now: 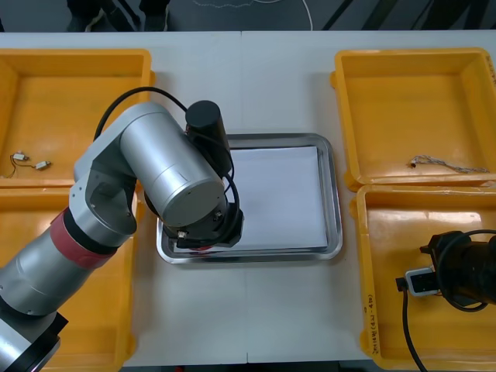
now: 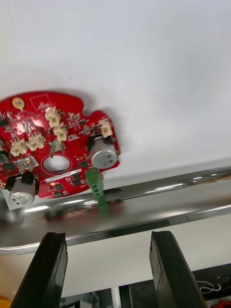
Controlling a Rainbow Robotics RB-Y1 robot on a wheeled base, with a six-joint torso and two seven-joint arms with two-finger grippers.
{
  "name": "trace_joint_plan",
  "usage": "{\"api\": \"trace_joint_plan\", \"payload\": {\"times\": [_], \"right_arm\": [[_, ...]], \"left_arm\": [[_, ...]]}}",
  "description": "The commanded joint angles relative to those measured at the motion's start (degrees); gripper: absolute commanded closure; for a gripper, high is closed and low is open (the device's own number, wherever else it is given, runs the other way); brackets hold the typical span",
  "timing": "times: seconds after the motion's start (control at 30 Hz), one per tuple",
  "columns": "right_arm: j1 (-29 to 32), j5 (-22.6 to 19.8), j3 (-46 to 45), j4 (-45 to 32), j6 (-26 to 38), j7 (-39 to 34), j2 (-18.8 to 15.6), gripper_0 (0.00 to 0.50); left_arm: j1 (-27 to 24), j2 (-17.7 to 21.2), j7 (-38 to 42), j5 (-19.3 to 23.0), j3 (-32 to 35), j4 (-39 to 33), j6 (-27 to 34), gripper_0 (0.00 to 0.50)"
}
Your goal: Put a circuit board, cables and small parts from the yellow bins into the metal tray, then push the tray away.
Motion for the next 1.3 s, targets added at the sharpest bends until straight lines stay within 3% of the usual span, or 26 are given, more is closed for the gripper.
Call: {"api": "trace_joint_plan", "payload": {"times": [0.03,0.07,0.1,0.13,0.2,0.23,0.3,0.4,0.63,0.8,1.13,1.3], "right_arm": [[-1.70,-0.50,4.30,4.95,-0.82,-0.31,1.66,0.000],[-1.79,-0.68,4.48,5.30,-0.82,-0.31,1.66,0.014],[-1.96,-0.77,4.83,5.66,-0.82,-0.31,1.66,0.083],[-2.05,-0.86,4.92,5.83,-0.82,-0.31,1.57,0.113],[-2.49,-1.30,5.71,6.36,-0.91,-0.31,1.66,0.248],[-2.58,-1.38,5.88,6.45,-0.82,-0.31,1.57,0.283],[-2.58,-1.73,5.97,6.89,-0.82,-0.31,1.57,0.403],[-2.58,-2.17,6.15,7.50,-0.82,-0.31,1.57,0.500],[-2.67,-3.40,6.23,8.03,-0.82,-0.31,1.31,0.500],[-4.34,-7.98,5.88,6.53,0.41,-0.31,-1.15,0.500],[-6.09,-18.43,-5.63,0.12,15.79,-0.31,-1.77,0.500],[-7.76,-23.62,-10.03,-0.58,20.97,-0.31,-1.50,0.500]], "left_arm": [[-2.15,0.67,-1.50,-1.70,3.69,-7.03,0.53,0.000],[-2.15,0.67,-1.50,-2.05,4.48,-8.43,0.53,0.000],[-2.15,0.75,-1.41,-2.22,5.27,-9.75,0.53,0.000],[-2.15,0.93,-1.41,-2.22,5.62,-10.19,0.53,0.000],[-2.15,1.46,-1.24,-2.05,7.29,-12.39,0.53,0.000],[-2.15,1.81,-1.15,-1.96,7.73,-12.91,0.53,0.000],[-2.06,3.30,-0.62,-1.52,8.78,-15.02,0.53,0.000],[-2.06,5.67,0.17,-0.20,10.37,-16.87,0.53,0.000],[-2.06,12.53,0.96,4.10,14.58,-18.63,0.53,0.000],[-2.06,17.45,0.52,8.15,19.24,-18.72,0.53,0.000],[-2.06,24.13,-0.53,14.74,27.06,-16.52,0.53,0.000],[-2.06,26.50,-1.76,16.06,29.61,-13.71,0.53,0.000]]}}
